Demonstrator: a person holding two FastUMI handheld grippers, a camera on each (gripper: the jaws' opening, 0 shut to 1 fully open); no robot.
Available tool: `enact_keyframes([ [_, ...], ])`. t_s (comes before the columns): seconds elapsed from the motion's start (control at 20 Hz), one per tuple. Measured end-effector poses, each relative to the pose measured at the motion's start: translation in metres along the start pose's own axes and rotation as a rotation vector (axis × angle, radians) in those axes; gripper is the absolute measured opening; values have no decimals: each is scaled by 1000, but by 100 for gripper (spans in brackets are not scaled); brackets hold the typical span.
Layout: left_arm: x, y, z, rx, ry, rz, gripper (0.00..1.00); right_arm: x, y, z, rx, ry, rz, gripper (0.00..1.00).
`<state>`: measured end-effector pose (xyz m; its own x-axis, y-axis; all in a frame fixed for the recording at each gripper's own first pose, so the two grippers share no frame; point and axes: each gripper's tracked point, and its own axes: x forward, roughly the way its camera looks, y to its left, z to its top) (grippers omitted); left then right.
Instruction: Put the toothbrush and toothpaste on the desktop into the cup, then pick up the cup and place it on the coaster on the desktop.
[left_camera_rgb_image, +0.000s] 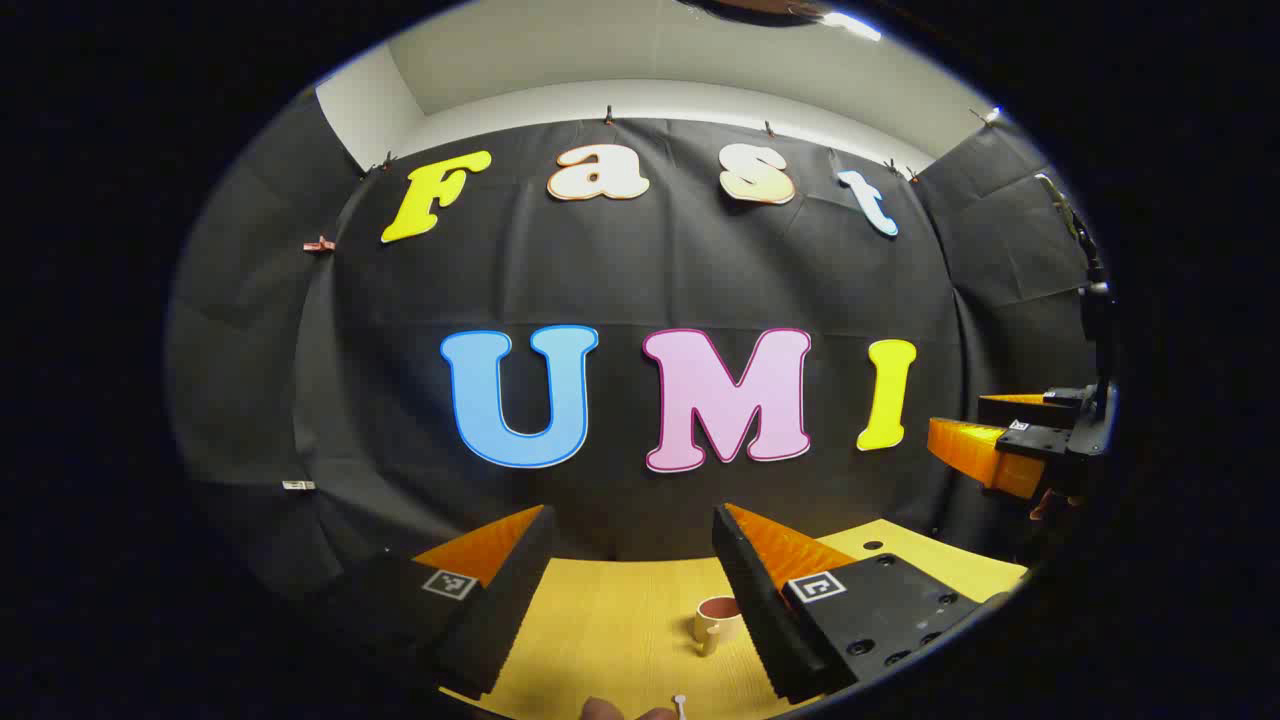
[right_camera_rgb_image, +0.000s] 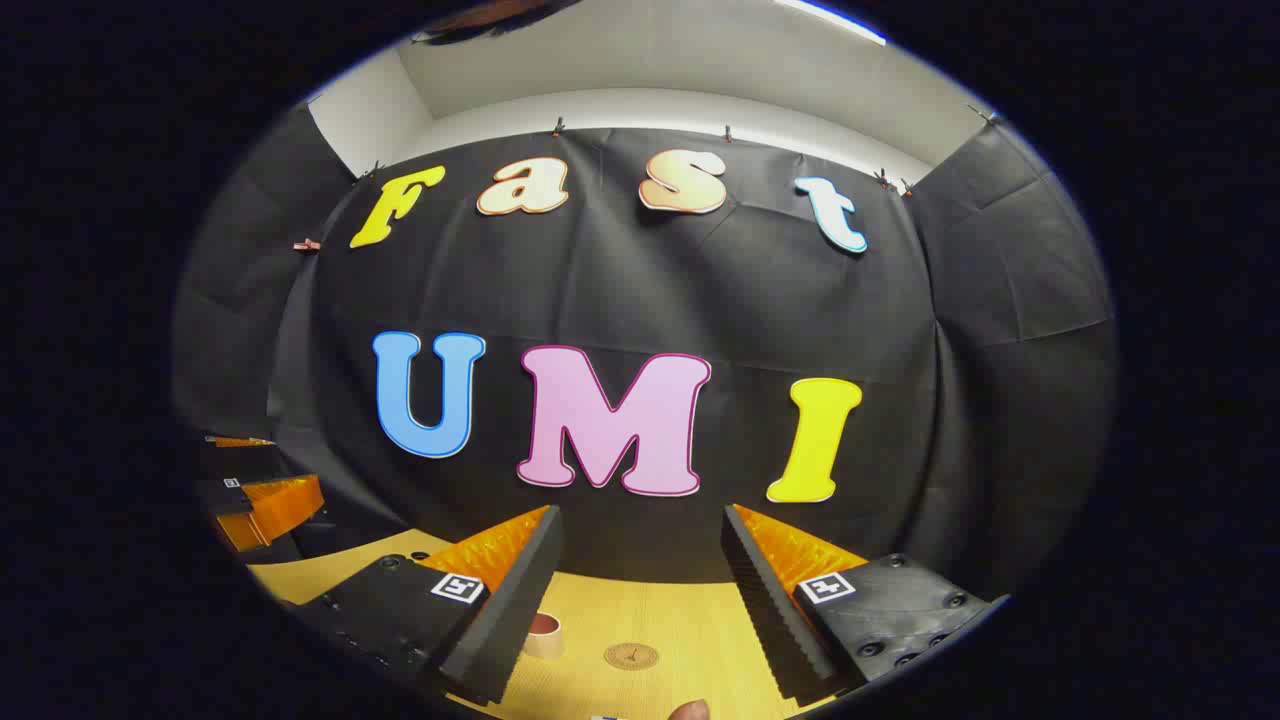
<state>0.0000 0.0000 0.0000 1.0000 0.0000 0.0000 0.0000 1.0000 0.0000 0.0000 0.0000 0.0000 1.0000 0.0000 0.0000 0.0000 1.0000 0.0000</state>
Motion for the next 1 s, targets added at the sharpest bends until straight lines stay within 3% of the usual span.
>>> enact_keyframes([
  [0.65, -13, -8, -92, -22, 241, -23, 97, -20, 1, -98, 29, 251, 39, 97],
  [1.0, -36, -28, -203, -52, 520, -83, 96, -68, 9, -243, 106, 720, 49, 95],
])
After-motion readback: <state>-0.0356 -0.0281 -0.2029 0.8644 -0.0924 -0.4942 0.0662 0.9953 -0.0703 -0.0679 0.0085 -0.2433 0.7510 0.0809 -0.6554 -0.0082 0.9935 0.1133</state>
